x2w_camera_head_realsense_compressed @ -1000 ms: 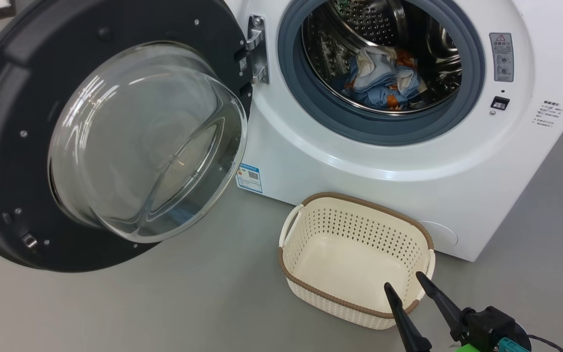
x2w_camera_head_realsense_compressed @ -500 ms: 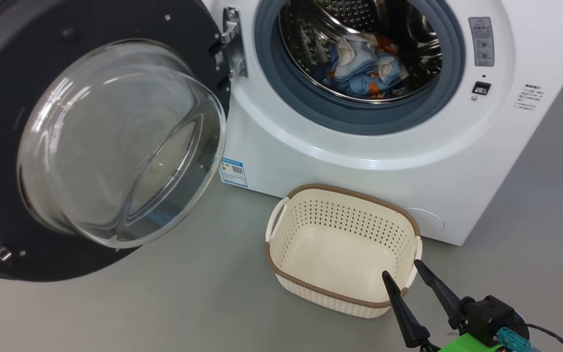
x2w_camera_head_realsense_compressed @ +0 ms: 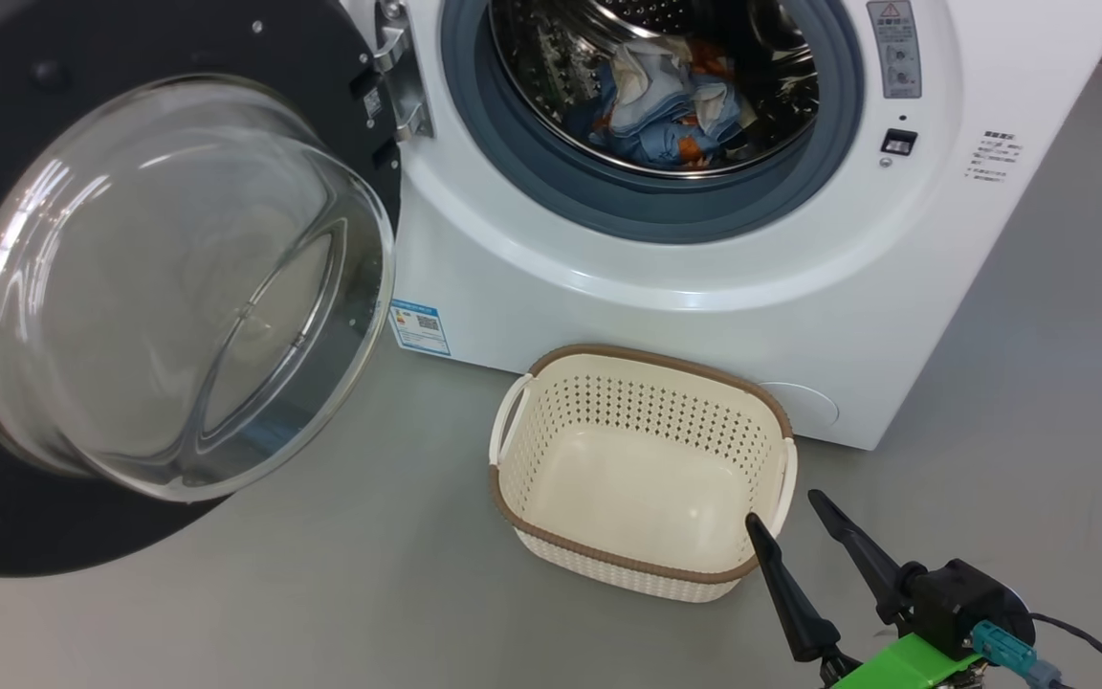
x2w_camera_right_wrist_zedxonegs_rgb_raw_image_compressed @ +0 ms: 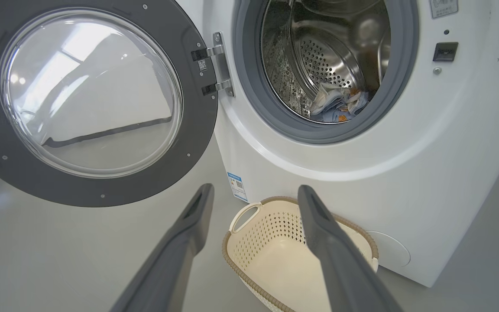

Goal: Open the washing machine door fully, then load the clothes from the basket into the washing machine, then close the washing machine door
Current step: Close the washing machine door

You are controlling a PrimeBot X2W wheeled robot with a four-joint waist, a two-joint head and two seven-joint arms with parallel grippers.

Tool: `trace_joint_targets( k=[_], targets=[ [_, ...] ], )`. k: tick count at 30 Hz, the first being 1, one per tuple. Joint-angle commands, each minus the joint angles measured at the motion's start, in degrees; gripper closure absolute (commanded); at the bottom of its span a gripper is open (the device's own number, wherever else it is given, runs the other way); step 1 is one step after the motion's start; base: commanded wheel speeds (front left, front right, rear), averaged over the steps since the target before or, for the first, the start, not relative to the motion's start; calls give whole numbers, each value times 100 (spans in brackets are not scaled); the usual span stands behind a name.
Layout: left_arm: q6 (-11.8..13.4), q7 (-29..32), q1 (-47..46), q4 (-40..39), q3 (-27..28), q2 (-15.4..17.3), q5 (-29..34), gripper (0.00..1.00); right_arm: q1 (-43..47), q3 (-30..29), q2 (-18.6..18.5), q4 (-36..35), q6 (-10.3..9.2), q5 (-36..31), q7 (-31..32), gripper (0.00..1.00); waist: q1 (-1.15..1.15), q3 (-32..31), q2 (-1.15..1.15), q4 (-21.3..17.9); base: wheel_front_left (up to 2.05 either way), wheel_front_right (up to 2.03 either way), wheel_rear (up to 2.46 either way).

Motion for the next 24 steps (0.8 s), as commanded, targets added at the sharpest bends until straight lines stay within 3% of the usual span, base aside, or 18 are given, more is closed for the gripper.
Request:
trace_joint_targets(
  k=[1,11,24],
  targets=[
    [25,103,-203,-107,-32,448,-7,100,-184,173,-33,-117,8,-11,-28,0,0,-18,0,-54,0,0,0],
    [462,677,-792,-341,-598,295,34,100,-167,234,-44,-84,8,9,-28,0,0,-7,0,-262,0,0,0],
    [952,1691,-709,-942,-668,-185,-372,100,-232,259,-14,-51,8,10,-28,0,0,42,0,-464,0,0,0]
  ],
)
